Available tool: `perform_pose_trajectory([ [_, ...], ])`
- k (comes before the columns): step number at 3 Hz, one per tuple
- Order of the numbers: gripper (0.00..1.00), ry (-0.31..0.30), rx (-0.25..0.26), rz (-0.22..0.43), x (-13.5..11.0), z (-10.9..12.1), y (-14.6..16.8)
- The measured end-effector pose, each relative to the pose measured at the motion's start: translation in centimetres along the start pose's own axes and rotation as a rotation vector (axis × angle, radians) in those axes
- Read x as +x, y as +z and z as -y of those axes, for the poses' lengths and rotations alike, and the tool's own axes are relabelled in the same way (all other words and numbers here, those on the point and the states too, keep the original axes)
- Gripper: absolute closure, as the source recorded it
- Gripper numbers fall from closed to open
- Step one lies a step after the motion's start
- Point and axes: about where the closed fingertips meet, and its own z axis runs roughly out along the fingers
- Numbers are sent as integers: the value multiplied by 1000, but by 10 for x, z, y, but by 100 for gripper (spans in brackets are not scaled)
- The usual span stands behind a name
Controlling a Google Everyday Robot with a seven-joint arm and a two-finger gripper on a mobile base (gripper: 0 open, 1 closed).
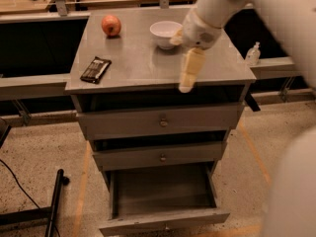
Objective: Place rxbar chocolate into bottom drawer
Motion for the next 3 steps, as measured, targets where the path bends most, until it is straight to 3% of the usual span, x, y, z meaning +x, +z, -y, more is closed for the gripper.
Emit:
perform_pose_trajectory([
  [1, 0, -79, -68, 82, -76, 52, 64],
  [2, 0, -81, -50, 120, -133, 91, 97],
  [3, 0, -89, -29, 137, -144, 100, 96],
])
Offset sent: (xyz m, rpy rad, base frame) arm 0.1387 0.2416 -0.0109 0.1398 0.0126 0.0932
